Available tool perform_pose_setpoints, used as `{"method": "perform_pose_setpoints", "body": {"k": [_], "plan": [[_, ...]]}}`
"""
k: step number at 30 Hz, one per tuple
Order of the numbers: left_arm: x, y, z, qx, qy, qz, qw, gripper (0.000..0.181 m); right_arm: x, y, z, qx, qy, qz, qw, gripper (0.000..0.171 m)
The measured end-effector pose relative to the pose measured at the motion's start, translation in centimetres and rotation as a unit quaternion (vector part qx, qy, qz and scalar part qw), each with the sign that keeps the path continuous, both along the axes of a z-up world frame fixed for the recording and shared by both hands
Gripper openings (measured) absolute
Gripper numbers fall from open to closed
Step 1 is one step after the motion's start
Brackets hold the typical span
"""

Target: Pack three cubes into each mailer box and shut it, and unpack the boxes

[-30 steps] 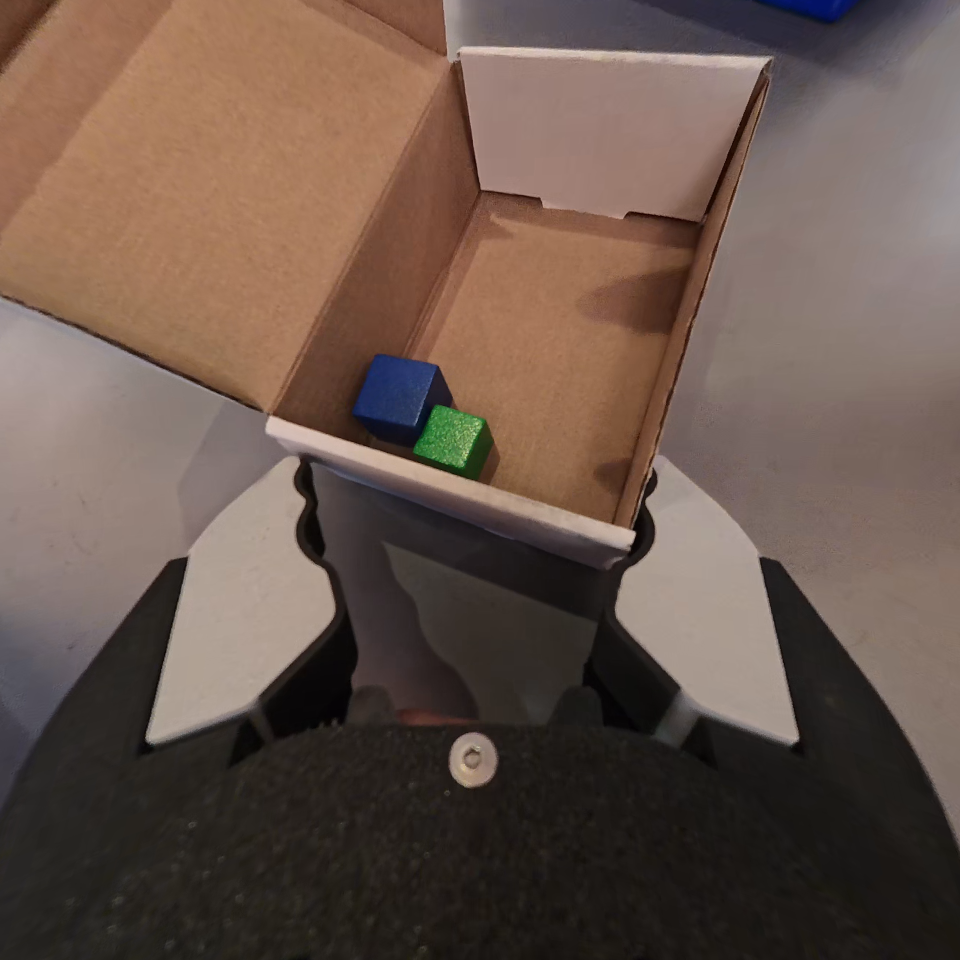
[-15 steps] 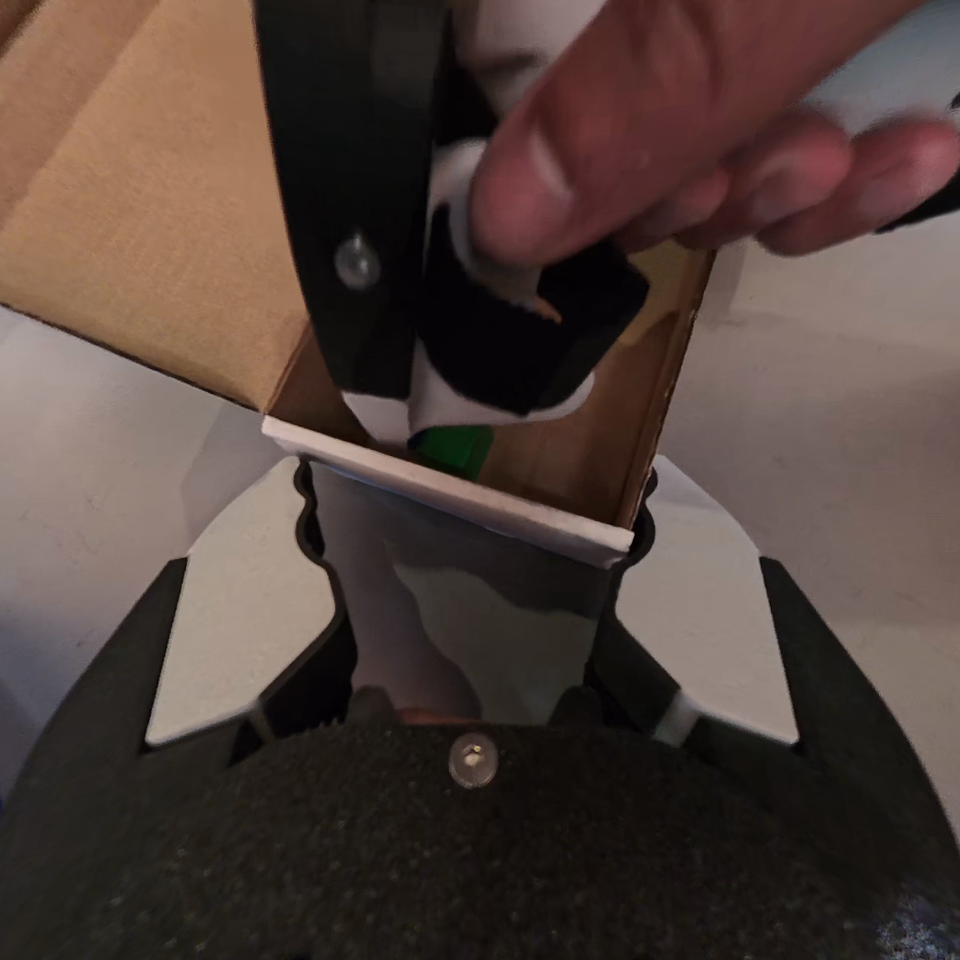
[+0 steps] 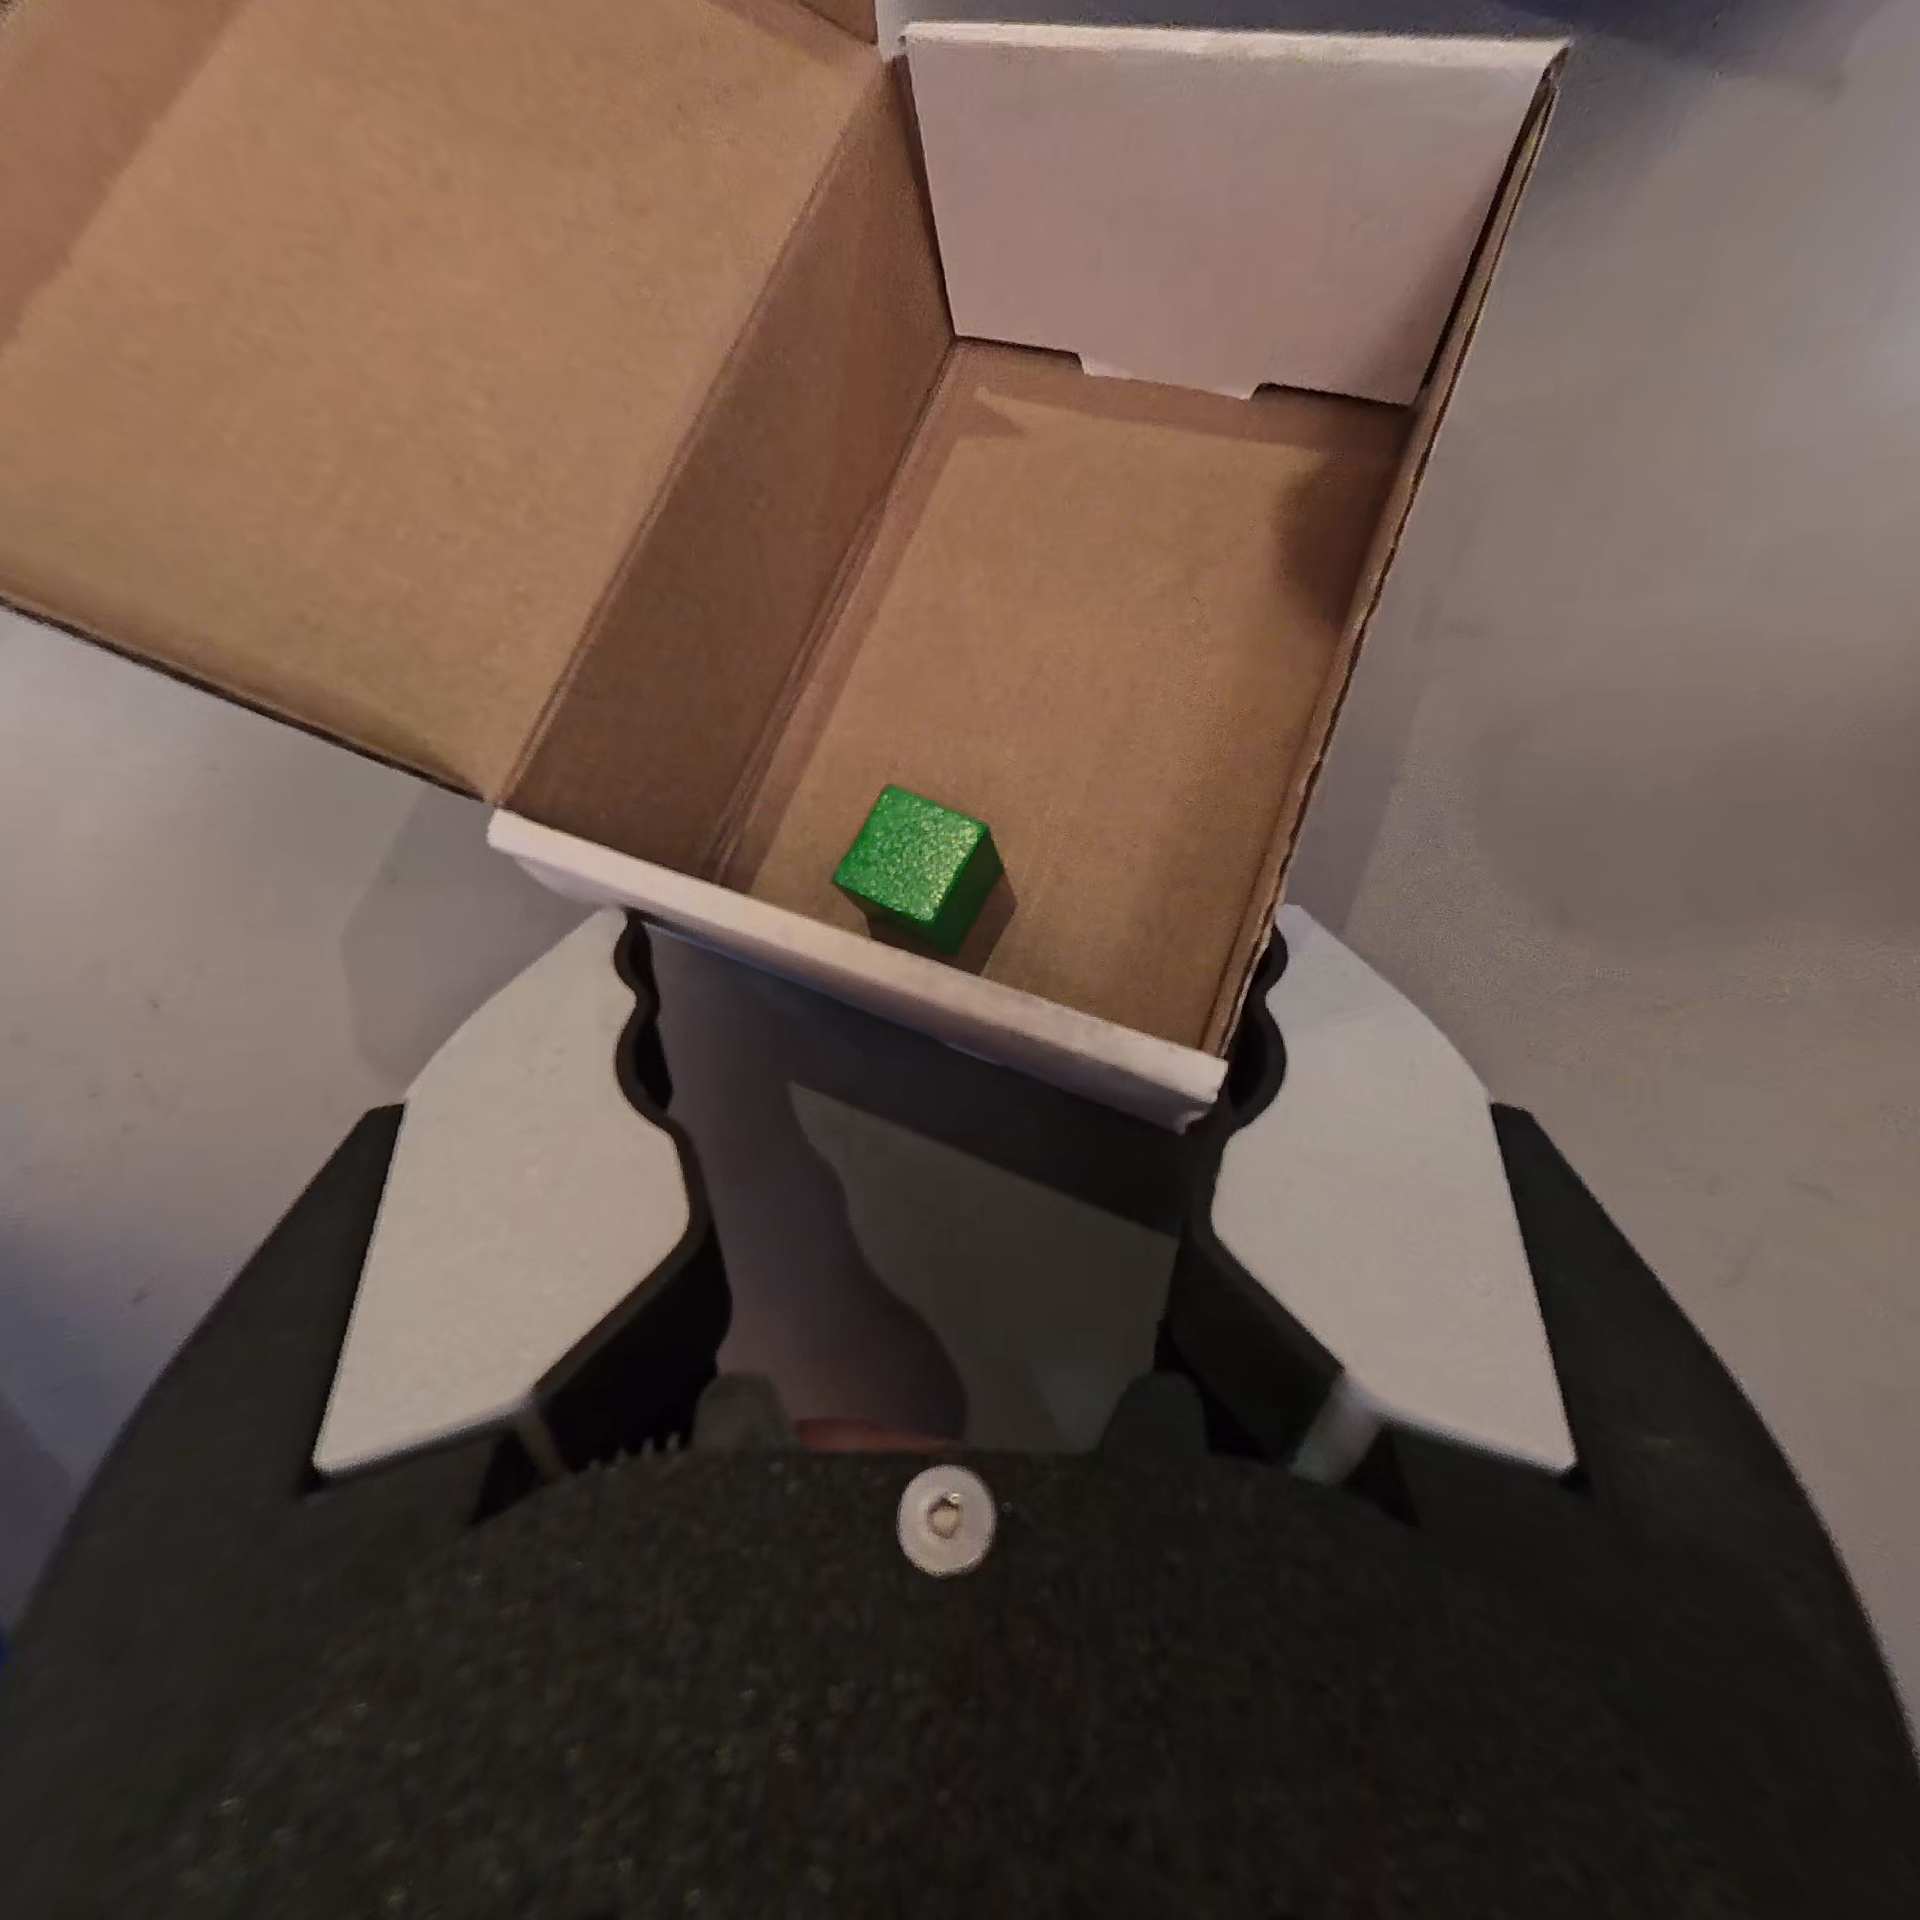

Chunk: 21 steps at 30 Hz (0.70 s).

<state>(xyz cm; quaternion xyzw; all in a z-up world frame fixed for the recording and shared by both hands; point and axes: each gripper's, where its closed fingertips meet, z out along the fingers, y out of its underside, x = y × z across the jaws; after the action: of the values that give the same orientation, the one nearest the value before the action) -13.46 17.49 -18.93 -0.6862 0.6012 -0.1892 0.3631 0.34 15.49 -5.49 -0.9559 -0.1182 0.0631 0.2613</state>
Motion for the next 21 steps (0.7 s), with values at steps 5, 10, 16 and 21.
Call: {"method": "perform_pose_setpoints", "body": {"k": [5,10,16,21], "plan": [[0.0,0.0,0.0,-0.001,0.0,0.0,1.0,0.106,12.5,-6.5,-2.3,-0.074,-0.065,-0.113,0.989,0.029],[0.0,0.0,-0.1,-0.007,0.002,-0.001,1.0,0.105,15.3,-7.5,-9.0,-0.16,0.021,-0.146,0.976,0.029],[0.0,0.0,-0.1,-0.008,0.002,-0.001,1.0,0.104,15.9,-7.0,-12.9,-0.203,0.014,-0.143,0.969,0.03],[0.0,0.0,-0.1,-0.007,0.002,-0.001,1.0,0.104,16.3,-6.8,-14.0,-0.212,0.013,-0.144,0.967,0.034]]}}
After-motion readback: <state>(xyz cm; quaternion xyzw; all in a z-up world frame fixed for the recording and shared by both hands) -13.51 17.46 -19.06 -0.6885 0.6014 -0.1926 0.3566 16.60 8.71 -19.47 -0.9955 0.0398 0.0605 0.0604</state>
